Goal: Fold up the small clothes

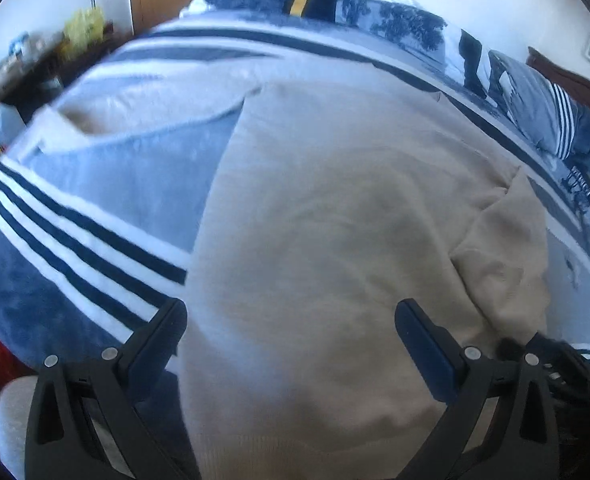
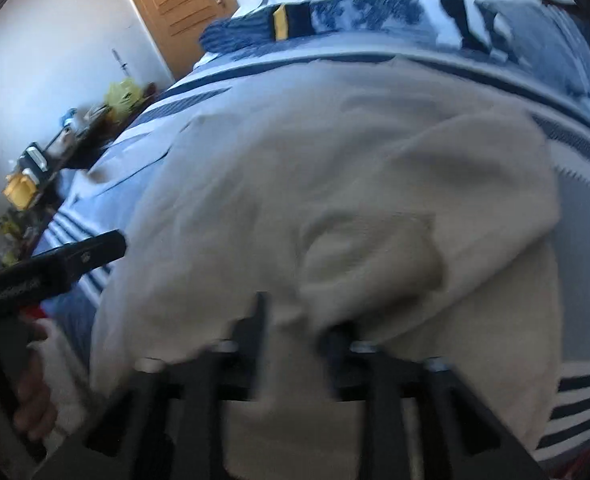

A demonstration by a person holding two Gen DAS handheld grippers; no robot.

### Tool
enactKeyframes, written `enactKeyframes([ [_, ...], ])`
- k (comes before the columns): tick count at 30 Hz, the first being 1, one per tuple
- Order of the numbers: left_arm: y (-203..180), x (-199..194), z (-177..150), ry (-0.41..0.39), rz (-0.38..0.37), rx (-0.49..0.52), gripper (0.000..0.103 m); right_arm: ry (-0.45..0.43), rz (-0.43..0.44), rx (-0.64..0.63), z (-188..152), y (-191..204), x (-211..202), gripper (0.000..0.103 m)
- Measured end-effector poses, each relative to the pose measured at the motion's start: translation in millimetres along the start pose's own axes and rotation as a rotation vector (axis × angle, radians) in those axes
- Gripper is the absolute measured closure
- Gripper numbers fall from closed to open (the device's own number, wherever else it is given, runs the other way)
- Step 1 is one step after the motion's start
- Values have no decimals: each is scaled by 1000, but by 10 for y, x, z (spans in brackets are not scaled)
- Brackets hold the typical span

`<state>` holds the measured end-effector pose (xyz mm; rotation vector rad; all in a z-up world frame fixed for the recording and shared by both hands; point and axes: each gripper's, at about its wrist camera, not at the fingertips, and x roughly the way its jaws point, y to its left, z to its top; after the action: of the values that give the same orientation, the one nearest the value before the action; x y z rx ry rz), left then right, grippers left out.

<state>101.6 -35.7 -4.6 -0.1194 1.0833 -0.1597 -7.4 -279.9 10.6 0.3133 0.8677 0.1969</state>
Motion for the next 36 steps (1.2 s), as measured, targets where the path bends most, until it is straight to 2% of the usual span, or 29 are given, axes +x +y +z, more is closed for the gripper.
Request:
enactKeyframes([
  [1,15,0,2,-3,-21,-10,0,-24,15,22,5,-53,-103,37],
  [2,5,-3,9,-8,-50,-19,0,-45,31,51,-21,-112,-195,30],
  [4,-83,-22,18,-15,-93,-9,0,-100,63,142,-89,-345,-412,30],
  [8,-516,-45,31,-13,-155,105,0,-201,-45,343,-151,-766,-607,30],
  [12,-1032,48,164,-20,-201,218,0,-156,-35,572,31,-1397,-487,30],
  [13,-1197,119,219,-11,-215,259,0,-130,-23,600,95,-1519,-405,30],
  [15,-1435,261,305,36,-240,304,0,-144,-14,653,171,-1712,-297,34],
  [16,-1534,317,318,58,-243,313,0,-148,-3,671,159,-1832,-301,35],
  [18,-1663,344,287,75,-255,317,0,-166,15,721,122,-2012,-261,42],
  [22,-1942,294,-34,55,-225,387,0,-229,50,773,-144,-2211,-239,43],
  [25,-2106,373,-205,81,-236,422,0,-201,128,821,-210,-2304,-127,43],
  [26,-2171,437,-229,85,-213,446,1,-203,130,814,-196,-2301,-134,43],
  [28,-2232,568,-221,88,-159,461,25,-221,129,791,-156,-2276,-156,43],
  [30,-2124,669,-149,134,-159,398,84,-232,152,777,-116,-2266,-158,43],
  [31,-1999,657,-96,140,-193,333,93,-236,159,767,-114,-2256,-167,43],
  [32,-1850,586,-43,122,-217,259,96,-234,166,758,-102,-2252,-149,43],
  [36,-1339,25,80,-1,-306,102,97,-216,227,776,-123,-2280,-23,43],
])
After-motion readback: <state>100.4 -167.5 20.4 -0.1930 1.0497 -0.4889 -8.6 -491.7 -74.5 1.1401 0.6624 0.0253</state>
